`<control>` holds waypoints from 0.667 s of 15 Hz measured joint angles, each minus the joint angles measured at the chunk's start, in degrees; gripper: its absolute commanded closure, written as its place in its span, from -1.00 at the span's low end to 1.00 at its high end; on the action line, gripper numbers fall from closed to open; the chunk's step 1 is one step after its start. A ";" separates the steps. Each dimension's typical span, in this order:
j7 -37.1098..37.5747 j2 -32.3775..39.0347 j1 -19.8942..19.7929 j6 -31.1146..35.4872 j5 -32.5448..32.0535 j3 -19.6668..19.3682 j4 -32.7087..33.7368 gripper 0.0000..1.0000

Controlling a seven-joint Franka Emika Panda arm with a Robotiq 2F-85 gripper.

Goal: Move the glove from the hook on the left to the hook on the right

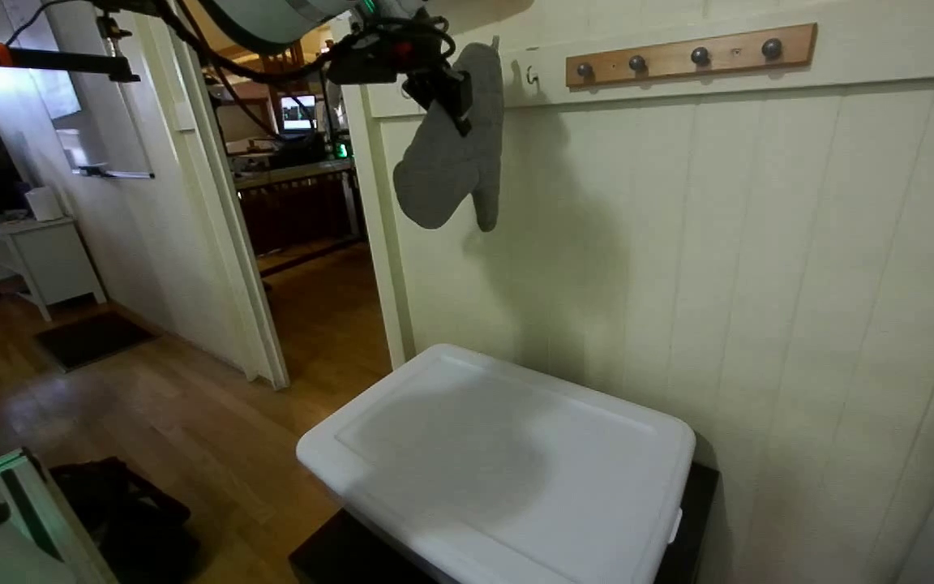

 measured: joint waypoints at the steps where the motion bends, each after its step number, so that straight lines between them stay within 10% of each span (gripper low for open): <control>1: -0.93 -0.74 -0.02 -2.11 0.15 -0.32 0.32 0.93; 10: -12.41 -2.14 -0.02 -18.65 2.89 -1.29 6.29 0.93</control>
